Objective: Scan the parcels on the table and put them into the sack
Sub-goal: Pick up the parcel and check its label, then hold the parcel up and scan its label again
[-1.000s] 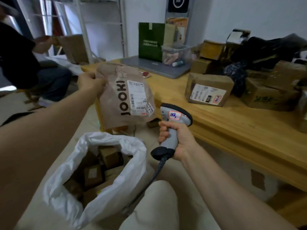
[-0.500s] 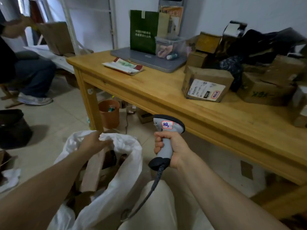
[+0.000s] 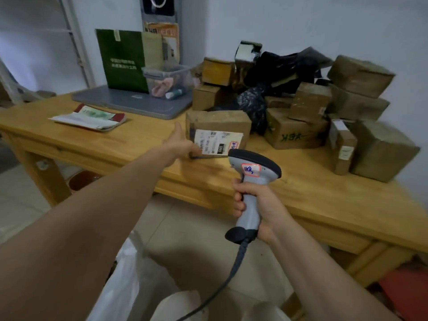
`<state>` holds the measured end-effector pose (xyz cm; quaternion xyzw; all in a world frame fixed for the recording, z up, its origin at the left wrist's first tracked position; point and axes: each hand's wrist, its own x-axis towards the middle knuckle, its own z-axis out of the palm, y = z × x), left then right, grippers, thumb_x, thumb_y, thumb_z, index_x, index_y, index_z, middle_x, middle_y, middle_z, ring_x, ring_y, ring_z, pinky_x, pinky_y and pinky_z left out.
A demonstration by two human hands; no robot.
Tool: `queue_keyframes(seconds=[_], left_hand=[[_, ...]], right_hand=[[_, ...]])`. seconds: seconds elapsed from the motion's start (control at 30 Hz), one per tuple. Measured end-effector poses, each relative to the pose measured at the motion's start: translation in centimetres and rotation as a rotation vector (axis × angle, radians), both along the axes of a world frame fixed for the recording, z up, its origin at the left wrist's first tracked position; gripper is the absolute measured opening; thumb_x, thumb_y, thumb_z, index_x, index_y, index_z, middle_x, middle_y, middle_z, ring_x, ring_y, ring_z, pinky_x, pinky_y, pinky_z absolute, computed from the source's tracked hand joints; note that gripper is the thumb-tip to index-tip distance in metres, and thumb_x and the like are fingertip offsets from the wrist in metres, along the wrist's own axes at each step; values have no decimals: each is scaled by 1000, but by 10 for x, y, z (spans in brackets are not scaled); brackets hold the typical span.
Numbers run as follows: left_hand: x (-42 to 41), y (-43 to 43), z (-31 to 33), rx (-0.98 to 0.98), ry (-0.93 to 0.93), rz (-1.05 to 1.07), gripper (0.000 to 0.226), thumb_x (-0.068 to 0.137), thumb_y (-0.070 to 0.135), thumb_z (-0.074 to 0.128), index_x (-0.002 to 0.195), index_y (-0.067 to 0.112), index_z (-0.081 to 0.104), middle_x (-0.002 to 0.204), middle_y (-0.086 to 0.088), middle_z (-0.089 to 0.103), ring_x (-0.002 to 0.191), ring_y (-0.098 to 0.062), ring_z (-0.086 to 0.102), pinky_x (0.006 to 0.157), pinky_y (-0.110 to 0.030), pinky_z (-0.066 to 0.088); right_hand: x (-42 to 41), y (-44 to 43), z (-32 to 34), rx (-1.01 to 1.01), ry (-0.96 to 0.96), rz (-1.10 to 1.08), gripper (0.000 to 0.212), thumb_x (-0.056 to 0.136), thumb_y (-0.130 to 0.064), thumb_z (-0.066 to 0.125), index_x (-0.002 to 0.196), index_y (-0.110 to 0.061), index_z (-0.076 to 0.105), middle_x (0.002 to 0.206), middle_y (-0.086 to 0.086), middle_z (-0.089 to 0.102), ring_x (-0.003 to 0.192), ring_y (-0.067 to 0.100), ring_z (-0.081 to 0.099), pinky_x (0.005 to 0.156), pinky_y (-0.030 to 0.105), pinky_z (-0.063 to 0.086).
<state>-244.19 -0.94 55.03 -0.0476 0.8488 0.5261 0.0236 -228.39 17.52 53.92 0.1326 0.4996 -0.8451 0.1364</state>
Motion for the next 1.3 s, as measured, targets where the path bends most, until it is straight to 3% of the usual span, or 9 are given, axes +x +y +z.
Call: queue_keyframes(seconds=[0.07, 0.2, 0.3, 0.4, 0.53, 0.7, 0.77, 0.97, 1.3], left_hand=[[-17, 2, -1, 68, -45, -26, 125, 68, -5, 77, 153, 23, -9, 154, -7, 28, 138, -31, 32, 113, -46, 30], [-28, 4, -3, 110, -5, 1, 115, 67, -8, 78, 153, 20, 8, 148, -8, 39, 130, -28, 44, 99, -45, 47], [-19, 2, 3, 65, 47, -36, 78, 69, 2, 80, 138, 13, 45, 132, -3, 56, 116, -17, 56, 69, -23, 50], [0, -4, 25, 113, 92, -59, 42, 75, 5, 76, 111, 17, 58, 103, 1, 66, 97, -13, 64, 67, -20, 47], [29, -29, 68, 78, 116, -29, 44, 80, 12, 72, 121, 13, 58, 105, -7, 68, 91, -17, 67, 77, -31, 55], [69, -57, 114, -79, 190, 54, 40, 78, 21, 76, 116, 15, 64, 89, -2, 67, 77, -11, 65, 52, -17, 51], [83, -66, 123, -149, 199, 69, 41, 77, 25, 78, 114, 15, 66, 87, -1, 67, 77, -11, 64, 58, -20, 48], [106, -86, 130, -272, 195, 92, 44, 75, 31, 78, 114, 12, 68, 85, -2, 66, 77, -11, 60, 60, -22, 43], [111, -100, 126, -305, 182, 101, 44, 74, 34, 78, 112, 13, 68, 86, -3, 65, 78, -13, 60, 59, -23, 44]], right_hand=[[-4, 9, 3, 21, 24, 18, 10, 82, 0, 60, 83, -10, 59, 55, 4, 49, 37, 11, 41, 38, 19, 38], [-10, 18, 5, 94, 86, 30, 12, 81, 1, 61, 85, -10, 61, 57, 5, 51, 39, 13, 42, 39, 21, 37], [-8, 17, 6, 164, 130, 26, 12, 81, 2, 62, 88, -9, 62, 56, 6, 52, 40, 14, 42, 41, 22, 36], [1, 15, 7, 265, 160, 27, 15, 81, 0, 66, 94, -7, 62, 55, 7, 54, 41, 15, 44, 43, 24, 38], [19, 5, 12, 439, 218, 58, 14, 81, -5, 71, 89, -6, 59, 54, 5, 57, 42, 15, 48, 42, 24, 41], [43, -19, 29, 613, 365, 90, 15, 81, -7, 72, 87, -4, 58, 55, 3, 60, 40, 10, 51, 43, 21, 45], [52, -30, 34, 664, 433, 83, 14, 81, -7, 71, 82, -8, 57, 54, 1, 59, 39, 10, 51, 43, 21, 46], [73, -52, 43, 778, 581, 76, 21, 81, -10, 69, 69, -17, 53, 59, 3, 59, 43, 9, 52, 50, 28, 48], [82, -64, 46, 824, 618, 102, 19, 80, -12, 69, 72, -16, 53, 58, 3, 59, 41, 8, 52, 50, 29, 48]])
